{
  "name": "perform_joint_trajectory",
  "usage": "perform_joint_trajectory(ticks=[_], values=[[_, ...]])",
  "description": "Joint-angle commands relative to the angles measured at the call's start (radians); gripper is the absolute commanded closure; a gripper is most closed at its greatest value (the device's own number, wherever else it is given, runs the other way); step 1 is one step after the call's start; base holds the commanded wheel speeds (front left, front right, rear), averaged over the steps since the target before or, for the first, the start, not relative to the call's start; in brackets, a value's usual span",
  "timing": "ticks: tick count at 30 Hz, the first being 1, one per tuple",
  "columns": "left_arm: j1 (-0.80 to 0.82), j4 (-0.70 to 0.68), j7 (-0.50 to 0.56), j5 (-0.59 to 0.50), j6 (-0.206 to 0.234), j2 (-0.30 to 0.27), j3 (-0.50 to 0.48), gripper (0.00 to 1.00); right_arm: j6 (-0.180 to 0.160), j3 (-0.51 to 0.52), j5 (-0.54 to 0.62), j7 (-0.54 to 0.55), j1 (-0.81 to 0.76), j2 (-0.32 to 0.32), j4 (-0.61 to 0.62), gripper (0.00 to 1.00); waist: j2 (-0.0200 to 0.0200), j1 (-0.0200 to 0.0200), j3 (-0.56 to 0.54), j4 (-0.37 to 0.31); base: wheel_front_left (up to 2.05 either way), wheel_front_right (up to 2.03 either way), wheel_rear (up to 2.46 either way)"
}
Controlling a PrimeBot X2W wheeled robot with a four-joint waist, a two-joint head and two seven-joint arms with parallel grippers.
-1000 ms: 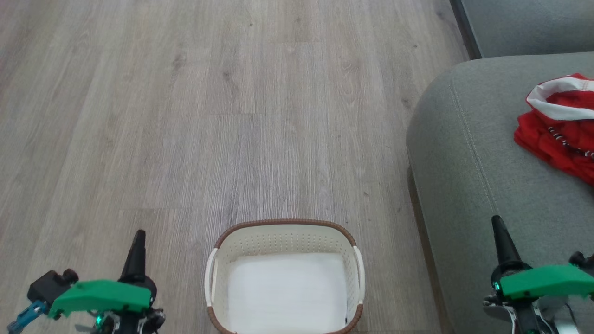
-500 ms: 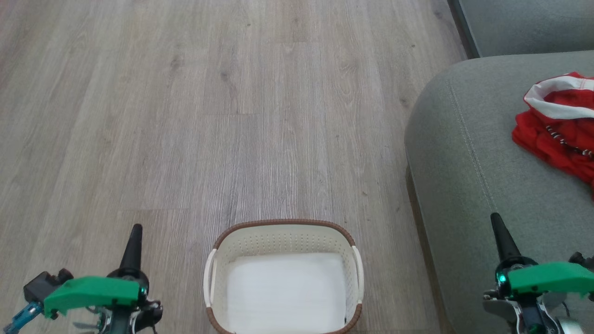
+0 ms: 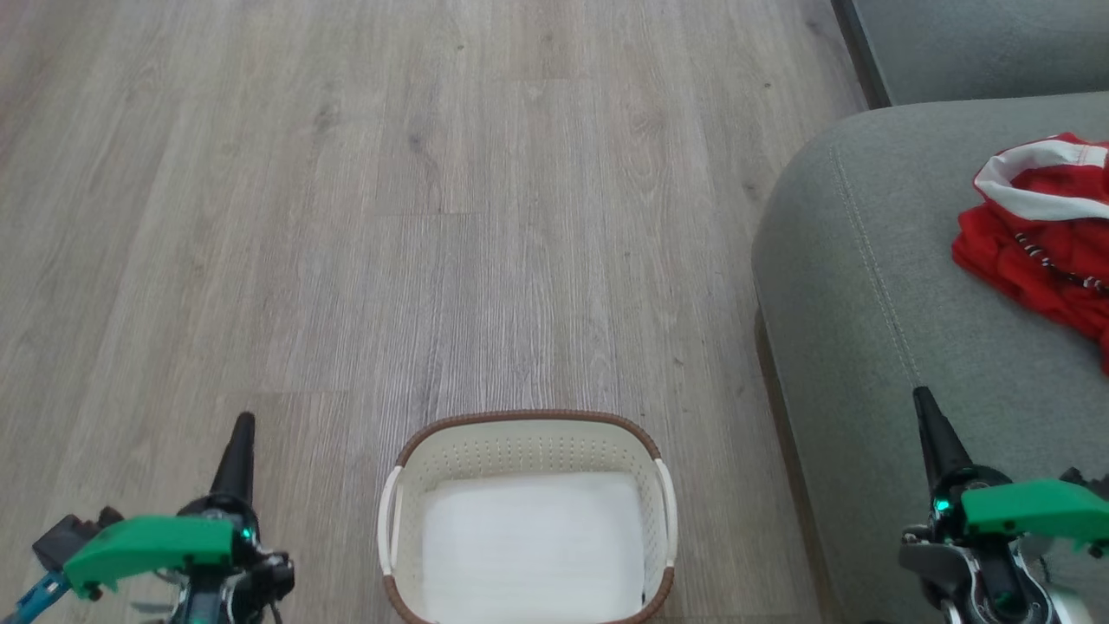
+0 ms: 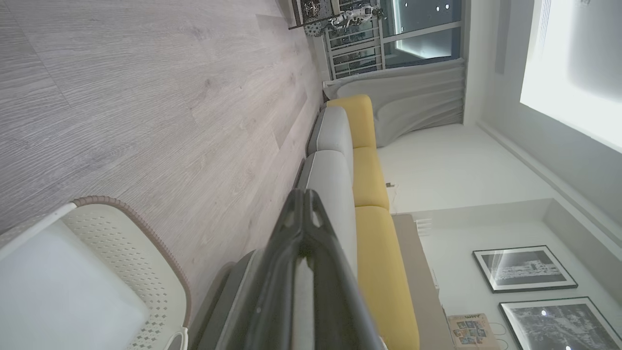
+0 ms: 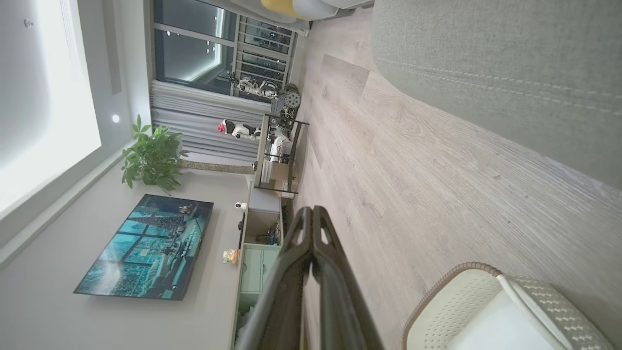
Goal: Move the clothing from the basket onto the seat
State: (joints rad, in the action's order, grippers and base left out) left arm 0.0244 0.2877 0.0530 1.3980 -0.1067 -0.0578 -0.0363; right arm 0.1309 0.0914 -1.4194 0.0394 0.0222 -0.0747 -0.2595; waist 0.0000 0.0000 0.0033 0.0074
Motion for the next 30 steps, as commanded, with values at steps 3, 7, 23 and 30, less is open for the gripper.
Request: perform_joint_trajectory(ticks=[3, 7, 23, 30], values=[[0.067, -0.039, 0.018, 0.055, -0.013, -0.002, -0.043, 1.00, 0.000, -0.009, -0.054, 0.018, 0.061, 0.000, 0.027, 1.00, 0.0000, 0.0000, 0.000, -0.002, 0.00, 0.00, 0.00], [0.072, -0.040, 0.030, 0.097, -0.016, 0.001, -0.053, 1.00, 0.000, -0.004, -0.094, 0.030, 0.068, 0.004, 0.024, 1.00, 0.0000, 0.0000, 0.000, -0.003, 0.00, 0.00, 0.00], [0.084, -0.042, 0.061, 0.210, -0.024, 0.008, -0.078, 1.00, 0.000, 0.008, -0.201, 0.062, 0.084, 0.014, 0.015, 1.00, 0.0000, 0.0000, 0.000, -0.007, 0.00, 0.00, 0.00], [0.084, -0.042, 0.060, 0.210, -0.024, 0.008, -0.078, 1.00, 0.000, 0.010, -0.200, 0.063, 0.085, 0.015, 0.015, 1.00, 0.0000, 0.0000, 0.000, -0.007, 0.00, 0.00, 0.00]])
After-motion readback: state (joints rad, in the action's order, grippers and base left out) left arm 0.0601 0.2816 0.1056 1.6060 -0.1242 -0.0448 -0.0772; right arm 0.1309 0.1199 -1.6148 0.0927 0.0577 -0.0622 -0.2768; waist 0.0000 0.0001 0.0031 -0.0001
